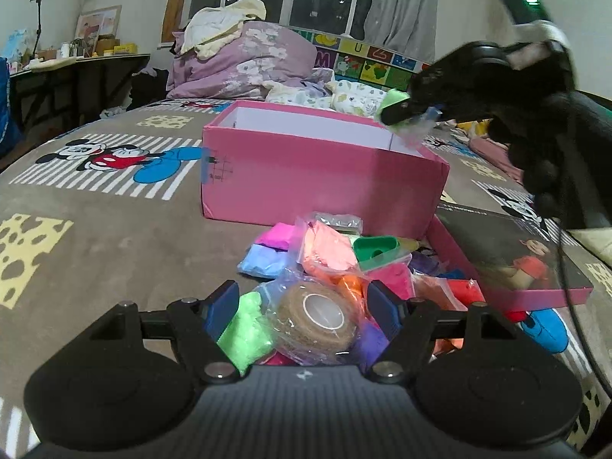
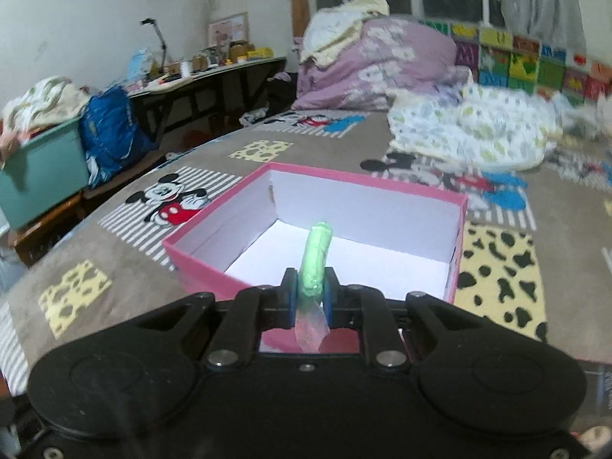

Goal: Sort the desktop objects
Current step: 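Carry the light green clay bag with the right tool into the pink box and release, then return the right tool to the pile while the left tool approaches the green clay bag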

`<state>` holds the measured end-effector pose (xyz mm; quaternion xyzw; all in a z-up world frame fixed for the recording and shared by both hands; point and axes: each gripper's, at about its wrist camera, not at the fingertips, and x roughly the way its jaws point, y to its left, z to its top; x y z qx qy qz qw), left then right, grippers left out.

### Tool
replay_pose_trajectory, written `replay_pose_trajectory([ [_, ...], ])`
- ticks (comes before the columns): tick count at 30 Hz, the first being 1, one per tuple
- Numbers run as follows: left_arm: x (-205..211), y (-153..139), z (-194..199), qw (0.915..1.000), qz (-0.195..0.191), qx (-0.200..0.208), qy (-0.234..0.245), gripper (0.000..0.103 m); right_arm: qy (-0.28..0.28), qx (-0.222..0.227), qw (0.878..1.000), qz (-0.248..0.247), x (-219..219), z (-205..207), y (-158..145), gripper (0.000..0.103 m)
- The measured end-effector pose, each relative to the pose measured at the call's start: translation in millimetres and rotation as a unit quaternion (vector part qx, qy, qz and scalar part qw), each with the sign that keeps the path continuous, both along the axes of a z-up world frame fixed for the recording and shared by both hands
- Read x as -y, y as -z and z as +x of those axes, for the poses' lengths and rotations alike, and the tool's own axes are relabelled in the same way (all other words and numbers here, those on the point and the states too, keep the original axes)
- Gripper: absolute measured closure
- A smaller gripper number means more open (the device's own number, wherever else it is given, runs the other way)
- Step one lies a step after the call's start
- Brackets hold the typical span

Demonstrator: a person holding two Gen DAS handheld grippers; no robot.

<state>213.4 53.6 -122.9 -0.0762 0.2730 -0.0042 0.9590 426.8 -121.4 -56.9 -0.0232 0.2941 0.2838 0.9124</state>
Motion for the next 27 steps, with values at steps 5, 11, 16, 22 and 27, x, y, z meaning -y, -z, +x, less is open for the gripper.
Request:
replay_pose_trajectory([
  [5,-2.2,3.6,2.7,1.0000,-0.004,-0.005,-0.002,0.030,0.009,-0.045,0.999,0.005,-9.3,32.1,14.6,0.091],
  [11,-6.2,8.8,6.6,0.9998,-0.010,-0.013,-0.007,0.030,0.021,-0.093,0.995,-0.003,-19.1,65.4,30.2,0.091],
  [16,-8.0,12.1,9.5,0.9997,-0.014,-0.018,-0.007,0.030,0.038,-0.134,0.990,-0.013,-20.8,89.8,43.3,0.091],
  [22,-10.2,13.0,11.0,0.9997,-0.017,-0.019,-0.007,0.030,0.050,-0.147,0.987,-0.026,-20.9,99.4,51.3,0.082],
  [27,-9.4,14.1,12.0,0.9996,-0.018,-0.020,-0.004,0.030,0.054,-0.130,0.990,-0.005,-14.6,91.8,44.5,0.039],
])
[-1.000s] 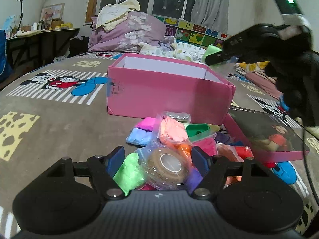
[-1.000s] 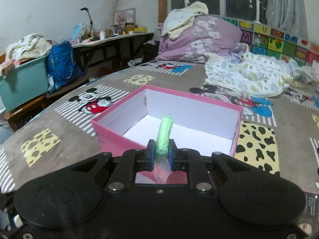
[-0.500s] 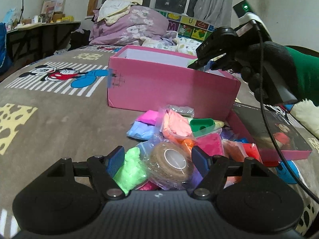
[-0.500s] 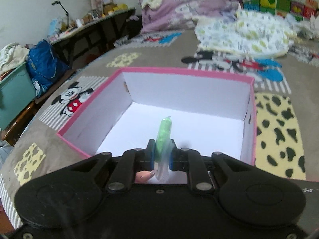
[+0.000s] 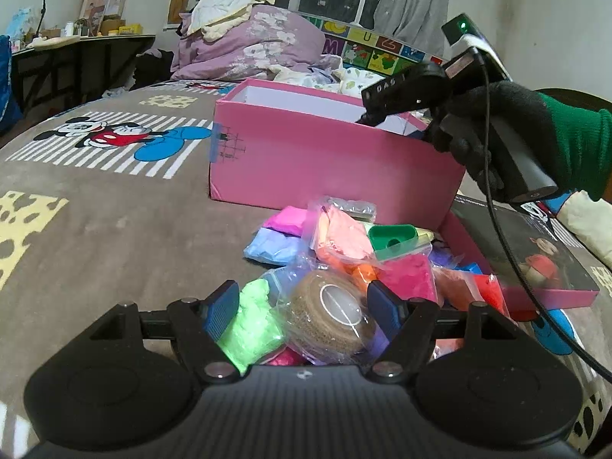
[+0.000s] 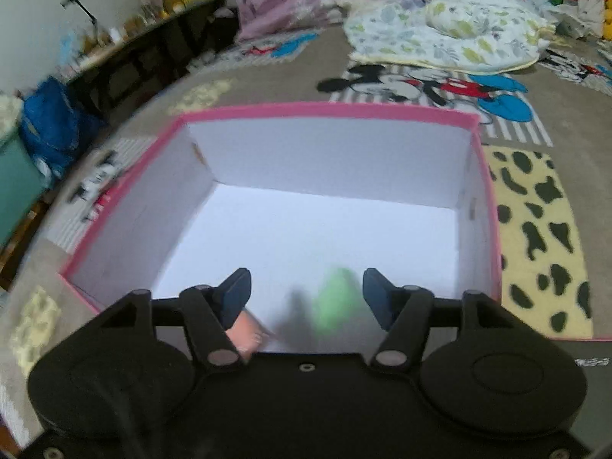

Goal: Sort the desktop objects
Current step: 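Return the right tool to the pile while the left tool approaches the green clay bag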

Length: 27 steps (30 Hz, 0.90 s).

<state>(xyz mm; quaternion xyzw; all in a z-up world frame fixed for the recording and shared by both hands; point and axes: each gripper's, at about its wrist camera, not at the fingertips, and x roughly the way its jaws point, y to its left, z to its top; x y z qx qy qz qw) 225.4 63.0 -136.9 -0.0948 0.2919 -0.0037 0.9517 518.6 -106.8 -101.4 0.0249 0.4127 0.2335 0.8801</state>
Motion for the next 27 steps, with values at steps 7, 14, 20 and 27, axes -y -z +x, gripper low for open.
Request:
replay_pose_trajectory([
  [7,0.0,-0.4,-1.3,1.0000,-0.004,0.003,0.004,0.030,0.000,0.043,0.999,0.011,14.8,-26.6,-29.1,0.037],
  [14,-4.9,-4.3,-5.4,0.9998,-0.018,0.004,0.005,0.030,-0.003,0.074,0.996,0.055,43.9,-80.6,-52.8,0.035],
  [20,-29.4,-15.1,-16.8,0.9980,-0.061,0.016,-0.009,0.030,-0.017,0.086,0.994,0.060,61.8,-154.9,-45.1,0.035],
  [27,-61.5,-10.9,-27.6,0.9916,-0.118,0.003,-0.054,0.030,-0.016,0.091,0.994,0.064,83.9,-238.9,-19.6,0.035],
])
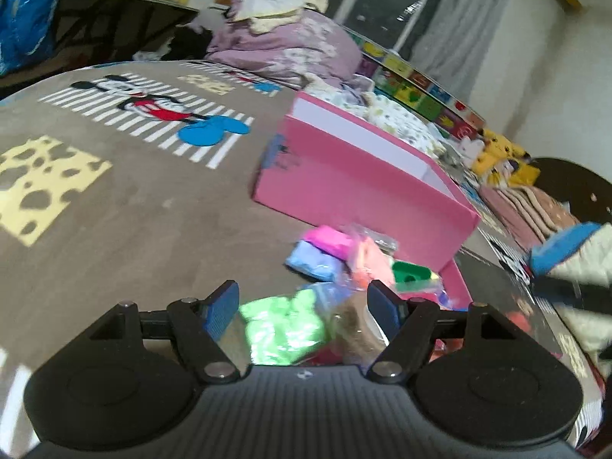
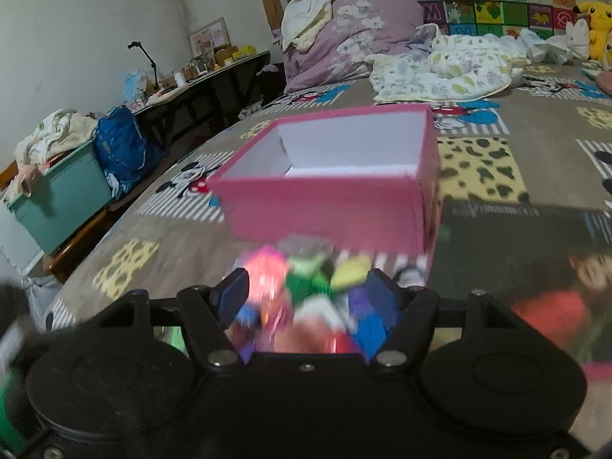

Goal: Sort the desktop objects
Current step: 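Return the right tool to the pile while the left tool approaches the green clay bag, then close the left tool on the bright green clay bag and lift it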

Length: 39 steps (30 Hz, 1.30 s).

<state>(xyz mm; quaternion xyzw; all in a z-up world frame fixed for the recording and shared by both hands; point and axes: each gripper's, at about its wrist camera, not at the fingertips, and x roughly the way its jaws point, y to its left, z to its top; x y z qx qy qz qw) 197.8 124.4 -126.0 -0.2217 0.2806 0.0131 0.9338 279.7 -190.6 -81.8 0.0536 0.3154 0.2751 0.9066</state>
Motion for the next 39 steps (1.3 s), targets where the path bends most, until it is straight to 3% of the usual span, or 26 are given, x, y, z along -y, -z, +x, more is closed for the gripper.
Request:
replay_pose_trajectory([
  [4,4.6,-6.3,-7.6,0.9993,-0.001,-0.014,0.035,0.030,-0.004,0.010,1.000,-0.007,3.4,-37.3,18.0,0.035],
  [8,42.4,-16.7,-23.1,0.9889,0.091,0.000,0.118,0.030,-0.011,0.007,1.000,0.004,6.8,-59.0,41.0,0.035],
  [11,73.0,-16.7,-33.8,0.9714,0.167,0.003,0.169,0.030,-0.001,0.006,1.000,0.009,12.3,-64.1,58.3,0.035],
  [15,111.8,-6.7,-45.1,0.9383,0.259,0.006,0.229,0.030,0.012,-0.002,0.999,0.042,24.0,-69.3,71.3,0.035],
  [23,158.3,20.6,-44.7,0.8821,0.378,-0.003,0.281,0.030,0.018,0.018,0.998,0.061,42.9,-73.8,84.9,0.035],
  [26,165.0,28.7,-41.3,0.8688,0.405,-0.012,0.284,0.046,0.020,0.017,0.998,0.061,45.3,-69.2,88.5,0.035],
  [27,164.9,30.0,-39.6,0.8680,0.406,-0.016,0.285,0.055,0.018,0.018,0.998,0.060,45.9,-68.5,89.7,0.035],
  [32,161.2,31.1,-36.2,0.8731,0.398,-0.019,0.280,0.064,0.003,0.013,0.998,0.059,41.5,-64.7,95.6,0.035],
  [36,152.1,25.6,-34.7,0.8909,0.359,-0.023,0.278,0.067,-0.007,0.015,0.998,0.064,37.3,-63.9,97.8,0.035],
  [39,147.4,21.8,-38.2,0.8994,0.342,-0.021,0.271,0.067,-0.006,0.012,0.998,0.069,37.9,-61.6,99.9,0.035],
])
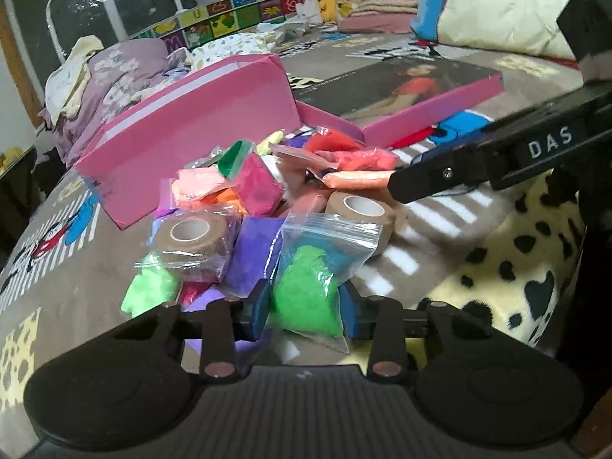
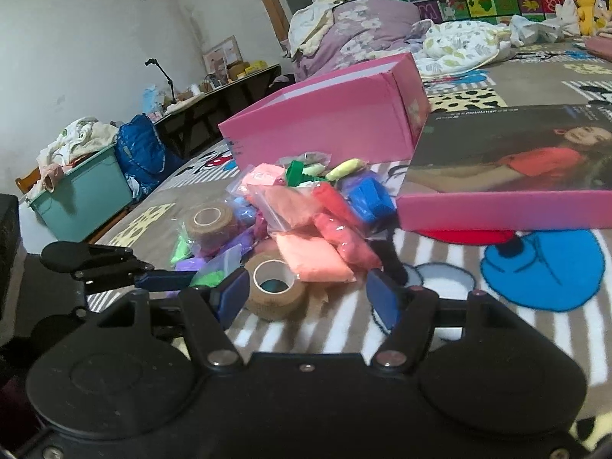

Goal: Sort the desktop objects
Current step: 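Close the left tool on the bright green clay bag and lift it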

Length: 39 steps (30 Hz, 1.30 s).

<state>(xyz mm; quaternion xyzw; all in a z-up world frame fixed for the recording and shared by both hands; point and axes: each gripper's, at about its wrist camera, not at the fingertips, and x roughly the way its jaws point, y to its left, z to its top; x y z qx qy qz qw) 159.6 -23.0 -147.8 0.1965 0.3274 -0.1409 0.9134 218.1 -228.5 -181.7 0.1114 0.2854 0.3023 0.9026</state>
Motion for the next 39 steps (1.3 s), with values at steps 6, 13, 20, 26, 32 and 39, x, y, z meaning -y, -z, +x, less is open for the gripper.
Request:
replay_pose_trajectory([
  [6,-10.7,-13.9,-3.7,0.9990,-0.041,0.001,-0.016,0.067,0.009,0.002,1.000,0.012,4.1,0.9,0.0,0.035],
  [13,-25.6,-27.6,-1.8,0.9948,-0.092,0.002,-0.042,0.068,0.009,0.023,1.000,0.004,1.4,-0.7,-3.8,0.035],
  [20,-43.2,-37.9,5.5,0.9880,-0.137,-0.002,-0.071,0.067,-0.023,0.078,0.994,-0.072,-17.1,-10.0,-9.4,0.047],
  [26,-48.8,-39.1,8.4,0.9856,-0.148,-0.003,-0.082,0.067,-0.037,0.117,0.979,-0.161,-37.6,-13.9,-4.9,0.070],
  [32,-57.8,-47.7,14.0,0.9803,-0.175,0.000,-0.092,0.067,-0.020,0.139,0.972,-0.188,-37.0,-13.0,-7.0,0.072],
  [39,-67.0,-69.1,37.5,0.9808,-0.166,0.021,-0.100,0.067,-0.036,0.189,0.949,-0.248,-56.9,-16.4,-4.2,0.078],
])
